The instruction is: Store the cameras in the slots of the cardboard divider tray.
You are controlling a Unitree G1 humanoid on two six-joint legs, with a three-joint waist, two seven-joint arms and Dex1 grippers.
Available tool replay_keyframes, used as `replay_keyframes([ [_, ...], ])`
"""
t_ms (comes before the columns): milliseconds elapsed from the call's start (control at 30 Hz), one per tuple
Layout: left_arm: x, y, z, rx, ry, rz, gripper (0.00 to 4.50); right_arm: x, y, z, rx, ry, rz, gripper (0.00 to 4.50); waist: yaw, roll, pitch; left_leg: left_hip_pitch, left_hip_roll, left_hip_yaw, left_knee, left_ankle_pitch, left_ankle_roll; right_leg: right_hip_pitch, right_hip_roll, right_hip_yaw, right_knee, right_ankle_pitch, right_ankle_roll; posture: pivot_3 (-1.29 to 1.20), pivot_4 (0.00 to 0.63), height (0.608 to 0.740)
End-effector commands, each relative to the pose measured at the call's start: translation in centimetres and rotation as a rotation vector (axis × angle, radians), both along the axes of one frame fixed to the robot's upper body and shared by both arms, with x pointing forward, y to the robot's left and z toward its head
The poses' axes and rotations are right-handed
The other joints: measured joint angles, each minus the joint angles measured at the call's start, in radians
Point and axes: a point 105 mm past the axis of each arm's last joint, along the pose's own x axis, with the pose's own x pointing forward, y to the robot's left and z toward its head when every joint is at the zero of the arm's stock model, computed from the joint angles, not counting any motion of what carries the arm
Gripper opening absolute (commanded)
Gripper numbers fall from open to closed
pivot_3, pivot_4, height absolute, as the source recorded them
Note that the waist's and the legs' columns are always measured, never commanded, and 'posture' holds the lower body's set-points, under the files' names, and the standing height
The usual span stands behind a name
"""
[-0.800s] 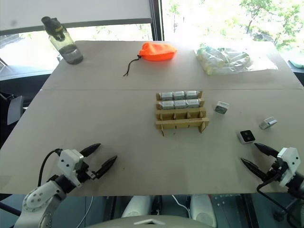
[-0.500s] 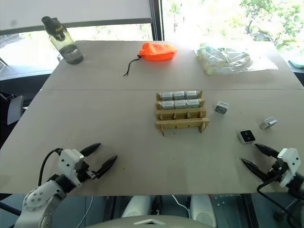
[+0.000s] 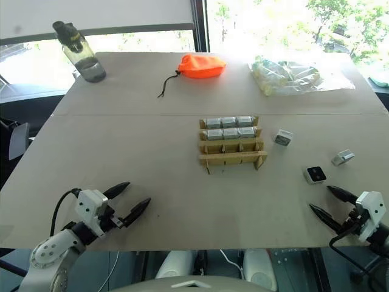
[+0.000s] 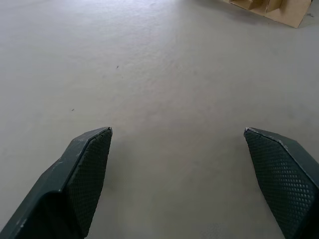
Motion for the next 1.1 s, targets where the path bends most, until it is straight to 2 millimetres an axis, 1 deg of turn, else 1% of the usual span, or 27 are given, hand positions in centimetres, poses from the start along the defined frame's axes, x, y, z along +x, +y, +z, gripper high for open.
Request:
replay_keyframes([
  [33,0.4,0.3,0.9,0.019,-0.026,-0.007,4.41,0.2,-0.9,1.1,-0.008,-0.05,-0.036,4.5,0.0,0.0,0.0,0.0,0.0,0.0,0.0,0.0,0.0,0.0,0.0,0.0,0.0,0.0,0.0,0.0,0.15,0.74],
  [167,1.1,0.0,2.0,0.031,-0.041,-0.044,4.41,0.5,-1.8,2.1,-0.026,-0.073,-0.06,4.5,0.0,0.0,0.0,0.0,0.0,0.0,0.0,0.0,0.0,0.0,0.001,0.0,0.0,0.0,0.0,0.0,0.15,0.74],
  [267,1.5,-0.6,3.4,0.006,-0.032,-0.11,4.41,0.4,-3.2,3.1,-0.08,-0.053,-0.046,4.5,0.0,0.0,0.0,0.0,0.0,0.001,0.001,0.0,0.0,0.0,0.002,0.0,0.0,0.0,0.0,0.0,0.15,0.74],
  [300,1.6,-1.0,4.1,-0.018,-0.034,-0.138,4.41,0.3,-3.8,3.3,-0.104,-0.038,-0.039,4.5,0.0,0.0,0.0,0.0,0.0,0.001,0.001,0.0,0.0,0.0,0.002,0.0,0.0,0.0,0.0,0.0,0.15,0.74],
  [367,1.9,-1.9,6.6,-0.115,-0.051,-0.214,4.41,0.8,-5.5,4.5,-0.17,-0.019,-0.027,4.5,-0.001,0.0,0.0,0.0,0.0,0.001,0.001,0.0,0.0,0.0,0.002,0.0,0.0,0.0,0.0,0.0,0.15,0.74],
  [467,1.2,-3.4,8.9,-0.132,-0.051,-0.383,4.41,2.0,-7.2,6.5,-0.272,-0.002,-0.001,4.5,-0.003,0.0,0.001,0.0,0.0,0.002,0.002,0.0,0.0,0.0,0.002,0.0,0.001,0.0,0.0,0.0,0.15,0.74],
  [567,0.2,-4.7,10.9,-0.111,-0.039,-0.552,4.41,3.1,-8.1,8.2,-0.416,0.017,0.069,4.5,-0.012,-0.001,0.002,0.002,0.0,0.003,0.002,0.0,0.0,0.001,0.005,0.001,0.002,0.0,0.0,0.0,0.15,0.74],
  [633,-0.3,-5.2,12.0,-0.101,-0.04,-0.632,4.41,3.8,-8.5,9.1,-0.509,0.047,0.115,4.5,-0.015,-0.001,0.002,0.002,0.0,0.003,0.002,0.001,-0.001,0.001,0.006,0.001,0.002,0.0,0.0,0.0,0.15,0.74],
  [700,-0.6,-5.9,13.5,-0.119,-0.079,-0.694,4.41,4.5,-8.5,9.7,-0.66,0.087,0.195,4.5,-0.019,0.0,0.004,0.002,0.001,0.003,0.002,0.003,-0.005,0.0,0.007,0.001,0.002,0.0,0.0,0.0,0.15,0.74],
  [767,-0.8,-6.5,14.4,-0.127,-0.103,-0.738,4.41,5.0,-8.3,10.0,-0.803,0.119,0.291,4.5,-0.023,0.001,0.006,0.002,0.001,0.004,0.002,0.004,-0.006,0.0,0.007,0.002,0.002,0.0,0.0,0.0,0.15,0.74],
  [833,-1.1,-7.0,14.3,-0.101,-0.101,-0.769,4.41,6.0,-7.6,10.2,-0.897,0.135,0.376,4.5,-0.027,0.001,0.006,0.002,0.0,0.005,0.002,0.004,-0.006,0.0,0.006,0.003,0.001,0.001,0.002,0.0,0.15,0.74],
  [933,-1.4,-7.3,14.0,-0.066,-0.098,-0.788,4.41,7.0,-6.8,10.4,-0.989,0.148,0.466,4.5,-0.03,0.001,0.009,0.002,0.0,0.008,0.002,0.004,-0.007,0.0,0.006,0.004,0.001,0.002,0.004,0.0,0.15,0.74],
  [1033,-1.5,-7.5,14.0,-0.033,-0.11,-0.789,4.41,8.0,-6.3,10.7,-1.075,0.162,0.528,4.5,-0.029,0.002,0.012,0.002,0.001,0.008,0.002,0.004,-0.007,-0.001,0.006,0.004,0.0,0.002,0.004,0.0,0.15,0.74],
  [1100,-1.5,-7.6,14.4,-0.047,-0.134,-0.781,4.41,8.7,-5.9,10.9,-1.105,0.161,0.546,4.5,-0.028,0.002,0.013,0.002,0.001,0.008,0.002,0.005,-0.008,-0.001,0.006,0.004,0.001,0.002,0.004,0.0,0.15,0.74],
])
